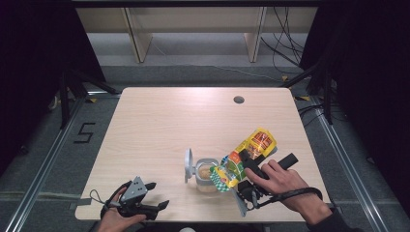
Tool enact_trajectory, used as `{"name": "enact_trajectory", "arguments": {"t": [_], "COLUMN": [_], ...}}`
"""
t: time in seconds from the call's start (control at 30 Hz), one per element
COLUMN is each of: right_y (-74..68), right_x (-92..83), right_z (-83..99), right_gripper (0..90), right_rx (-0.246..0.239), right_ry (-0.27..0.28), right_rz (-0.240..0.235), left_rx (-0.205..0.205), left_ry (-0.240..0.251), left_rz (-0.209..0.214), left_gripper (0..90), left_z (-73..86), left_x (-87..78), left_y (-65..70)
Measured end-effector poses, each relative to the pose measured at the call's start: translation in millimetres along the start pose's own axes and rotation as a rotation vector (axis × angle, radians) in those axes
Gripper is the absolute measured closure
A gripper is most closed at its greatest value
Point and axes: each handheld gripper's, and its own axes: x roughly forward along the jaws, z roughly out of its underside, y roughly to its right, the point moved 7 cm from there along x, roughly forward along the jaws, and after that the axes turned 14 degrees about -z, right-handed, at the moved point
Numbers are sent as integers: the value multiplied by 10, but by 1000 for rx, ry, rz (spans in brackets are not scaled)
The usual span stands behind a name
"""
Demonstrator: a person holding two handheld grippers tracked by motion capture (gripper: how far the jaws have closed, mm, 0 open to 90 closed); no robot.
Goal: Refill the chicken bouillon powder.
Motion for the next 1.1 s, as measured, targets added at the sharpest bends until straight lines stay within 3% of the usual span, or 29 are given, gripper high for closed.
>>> {"name": "enact_trajectory", "arguments": {"t": [0.07, 0.1, 0.13, 0.17, 0.37, 0.4, 0.43, 0.47, 0.53, 0.57, 0.6, 0.63, 0.67, 0.7, 0.73, 0.77, 0.83, 0.97, 1.0, 1.03, 1.1], "right_y": [-12, -14, -18, -22, -46, -41, -61, -64, -63, -78, -127, -93, -97, -163, -141, -158, -136, -209, -208, -225, -191], "right_x": [3, 4, 6, 7, 22, 18, 31, 33, 44, 44, 69, 54, 56, 68, 48, 67, 65, 83, 86, 92, 103], "right_z": [6, 6, 5, 5, 2, -1, 4, 7, -2, 5, -11, 14, 17, 11, 34, 14, 15, 28, 21, 19, 36], "right_gripper": [574, 574, 574, 574, 574, 574, 575, 575, 575, 575, 575, 576, 577, 578, 580, 582, 588, 603, 609, 613, 619], "right_rx": [12, 14, 15, 19, 46, 30, 52, 57, 58, 76, 153, 101, 103, 196, 154, 190, 150, 229, 221, 238, 181], "right_ry": [3, 4, 8, 10, 30, 25, 36, 39, 58, 57, 95, 76, 83, 107, 88, 133, 137, 158, 168, 177, 189], "right_rz": [1, 2, 2, 0, -1, -3, -6, -2, -7, -10, -4, -1, 4, -2, -9, 4, 8, -7, -1, -4, 4], "left_rx": [3, -26, -23, 6, 1, -19, -25, 0, 0, -2, 3, 3, 2, 2, -18, -17, 2, 0, -11, -8, 3], "left_ry": [8, 18, 14, -3, -1, 9, 13, 9, 1, -3, -2, -2, -1, -2, 13, 7, -2, -4, -5, 7, -3], "left_rz": [-14, 12, 9, 3, 0, 7, 10, -15, -1, 0, 0, 0, -1, -2, 7, 8, 2, -1, 15, -4, -1], "left_gripper": [212, 212, 212, 212, 212, 211, 211, 211, 211, 211, 211, 211, 211, 212, 211, 212, 212, 212, 212, 212, 212], "left_z": [-1, -14, -10, 2, -1, -9, -13, 0, 1, 1, 1, 0, 0, 1, -8, -7, 3, 2, -2, -2, 4], "left_x": [16, 7, 9, 1, -2, -1, 0, 18, 7, -1, -2, -4, -5, -4, 4, 1, 0, 1, -9, 7, -4], "left_y": [-3, 30, 24, 0, -1, 17, 25, -4, -1, 1, -2, -2, -3, -4, 14, 17, 1, -2, 15, 4, 0]}}
